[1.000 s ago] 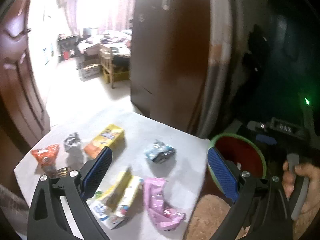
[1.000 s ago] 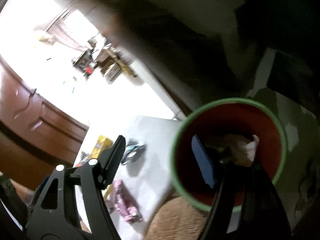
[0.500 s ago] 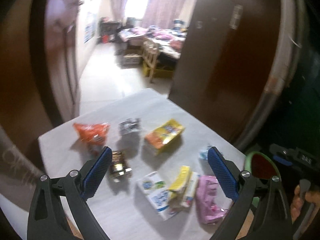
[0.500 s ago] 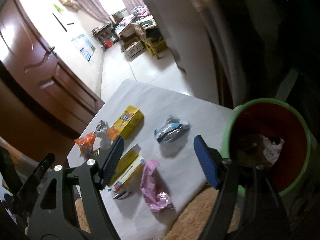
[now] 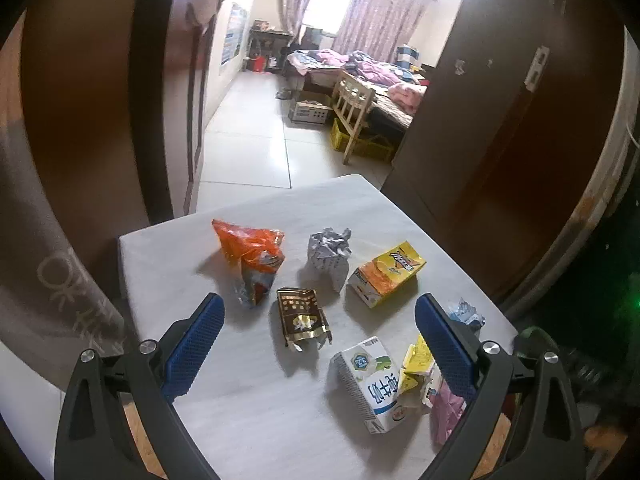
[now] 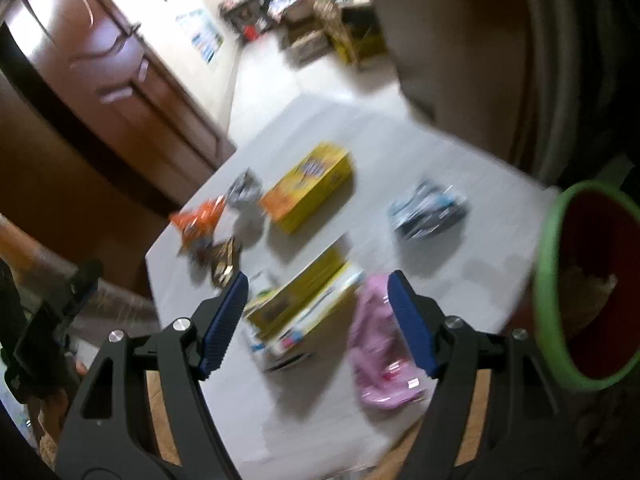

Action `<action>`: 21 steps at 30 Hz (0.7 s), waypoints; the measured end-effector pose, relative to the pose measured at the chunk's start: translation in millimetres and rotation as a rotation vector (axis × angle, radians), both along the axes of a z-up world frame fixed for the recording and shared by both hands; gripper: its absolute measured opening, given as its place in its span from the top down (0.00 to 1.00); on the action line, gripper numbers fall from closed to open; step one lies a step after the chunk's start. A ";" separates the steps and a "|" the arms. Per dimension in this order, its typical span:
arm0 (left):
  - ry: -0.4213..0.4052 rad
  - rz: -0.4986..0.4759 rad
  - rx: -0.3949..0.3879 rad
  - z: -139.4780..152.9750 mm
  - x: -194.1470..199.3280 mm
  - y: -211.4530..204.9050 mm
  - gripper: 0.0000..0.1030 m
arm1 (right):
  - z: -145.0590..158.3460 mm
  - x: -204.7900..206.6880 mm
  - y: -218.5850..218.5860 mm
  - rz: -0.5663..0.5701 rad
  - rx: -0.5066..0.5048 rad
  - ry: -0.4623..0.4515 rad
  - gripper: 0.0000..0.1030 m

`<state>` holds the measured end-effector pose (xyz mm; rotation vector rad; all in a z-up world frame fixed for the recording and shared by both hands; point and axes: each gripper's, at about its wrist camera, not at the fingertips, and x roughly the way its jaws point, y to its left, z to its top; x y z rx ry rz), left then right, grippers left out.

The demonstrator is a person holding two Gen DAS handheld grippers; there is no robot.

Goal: Collect trash
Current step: 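Grasp the purple snack bag with the right tool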

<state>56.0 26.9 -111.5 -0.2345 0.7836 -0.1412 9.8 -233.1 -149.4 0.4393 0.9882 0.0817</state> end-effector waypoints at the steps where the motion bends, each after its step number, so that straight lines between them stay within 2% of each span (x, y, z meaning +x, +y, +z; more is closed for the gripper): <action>1: 0.001 0.005 -0.003 -1.1 -0.6 2.6 0.11 | -5.5 1.2 7.1 0.015 0.000 0.016 0.32; 4: 0.016 0.009 -0.002 -5.9 1.4 7.3 0.11 | -21.6 1.9 23.6 0.049 -0.023 0.066 0.32; 7: 0.023 0.022 -0.013 -9.9 0.5 13.4 0.11 | -34.0 -1.2 21.5 0.030 -0.032 0.105 0.31; 12: 0.052 0.052 -0.042 -18.3 3.8 23.5 0.11 | -61.1 -6.2 8.2 -0.052 -0.167 0.194 0.26; 18: 0.066 0.039 -0.029 -25.7 6.3 20.2 0.11 | -96.5 -10.7 0.8 -0.061 -0.212 0.273 0.26; 21: 0.079 0.045 -0.025 -29.7 8.6 21.7 0.11 | -105.1 -8.7 3.9 -0.035 -0.212 0.279 0.25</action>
